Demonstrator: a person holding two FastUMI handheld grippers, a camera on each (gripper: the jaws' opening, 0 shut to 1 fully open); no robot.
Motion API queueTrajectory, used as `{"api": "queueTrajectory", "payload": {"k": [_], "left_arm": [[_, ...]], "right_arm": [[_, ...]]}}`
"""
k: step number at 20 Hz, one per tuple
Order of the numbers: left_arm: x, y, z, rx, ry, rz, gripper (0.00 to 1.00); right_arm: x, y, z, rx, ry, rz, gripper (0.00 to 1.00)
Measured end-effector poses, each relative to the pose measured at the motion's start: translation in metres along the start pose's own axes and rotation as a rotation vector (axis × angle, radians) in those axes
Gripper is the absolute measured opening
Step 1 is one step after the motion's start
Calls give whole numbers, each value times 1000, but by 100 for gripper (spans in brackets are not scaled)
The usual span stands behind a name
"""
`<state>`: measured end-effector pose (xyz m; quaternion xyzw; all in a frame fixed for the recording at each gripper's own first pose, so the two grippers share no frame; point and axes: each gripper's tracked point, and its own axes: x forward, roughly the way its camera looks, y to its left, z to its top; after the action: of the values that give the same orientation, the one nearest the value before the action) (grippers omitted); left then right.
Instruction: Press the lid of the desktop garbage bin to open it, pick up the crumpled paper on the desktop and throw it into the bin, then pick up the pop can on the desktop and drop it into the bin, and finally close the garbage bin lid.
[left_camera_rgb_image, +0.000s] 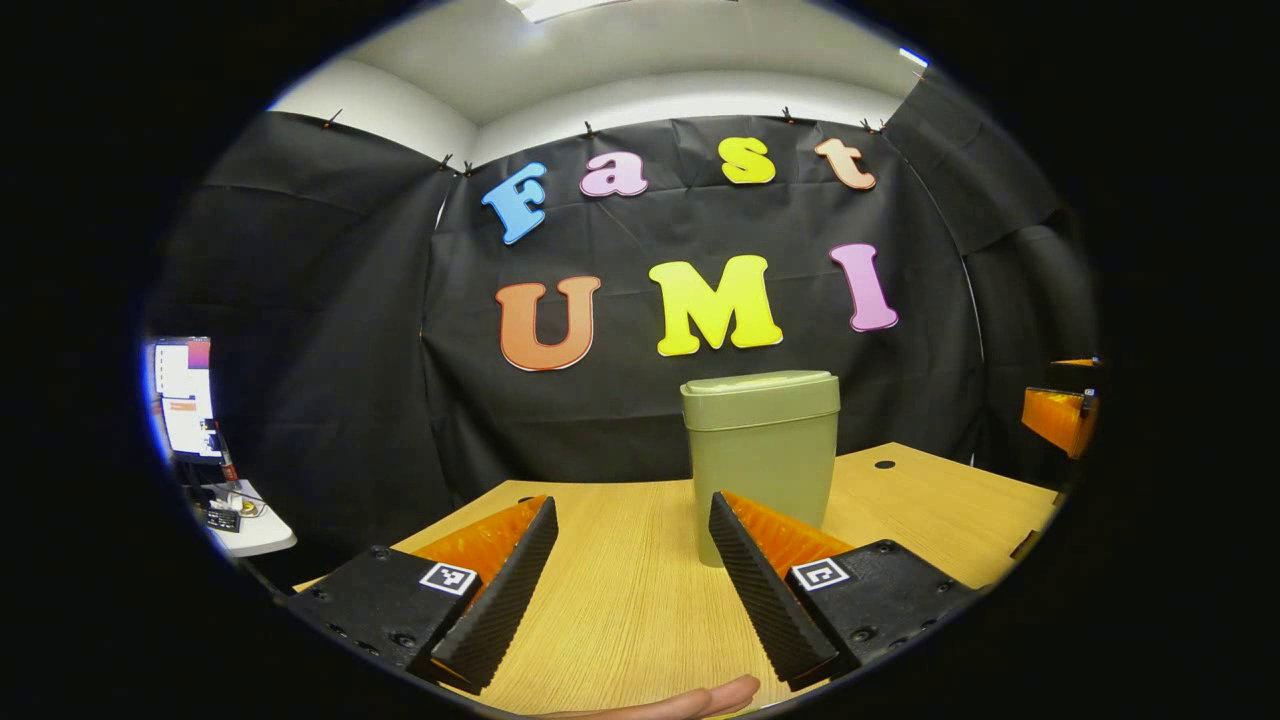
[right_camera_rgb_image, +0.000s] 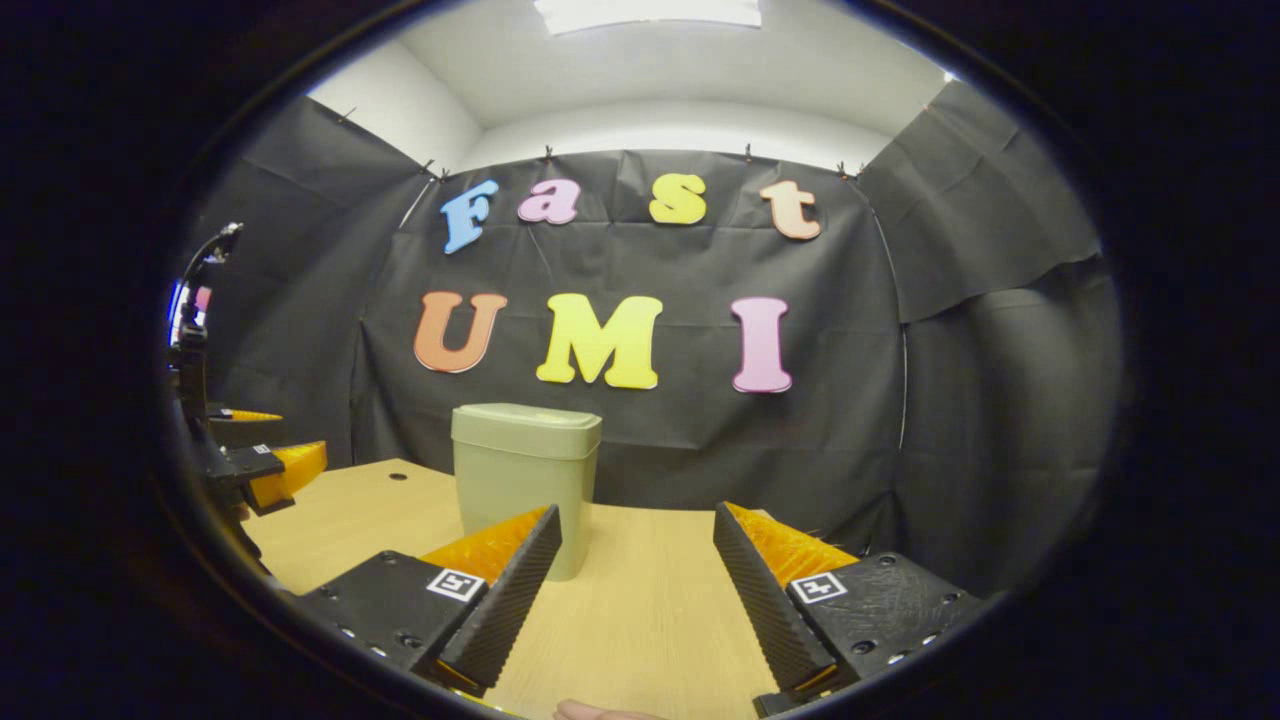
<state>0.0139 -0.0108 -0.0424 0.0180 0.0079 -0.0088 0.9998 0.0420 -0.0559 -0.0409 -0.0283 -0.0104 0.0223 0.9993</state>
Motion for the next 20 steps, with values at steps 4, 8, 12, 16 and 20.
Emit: {"api": "queueTrajectory", "payload": {"k": [4,8,12,16,20], "left_arm": [[1,1,-2,-6,6,2,98],[4,2,-6,-15,22,6,98],[4,1,-6,-15,24,7,98],[3,-2,-6,-12,21,0,98],[1,-3,-5,-5,21,-4,98]], "right_arm": [[3,5,-4,14,21,19,98],[4,7,-4,7,17,21,98],[4,7,-4,6,21,22,98],[3,7,-4,2,18,24,95],[4,11,-6,-6,21,27,95]]}}
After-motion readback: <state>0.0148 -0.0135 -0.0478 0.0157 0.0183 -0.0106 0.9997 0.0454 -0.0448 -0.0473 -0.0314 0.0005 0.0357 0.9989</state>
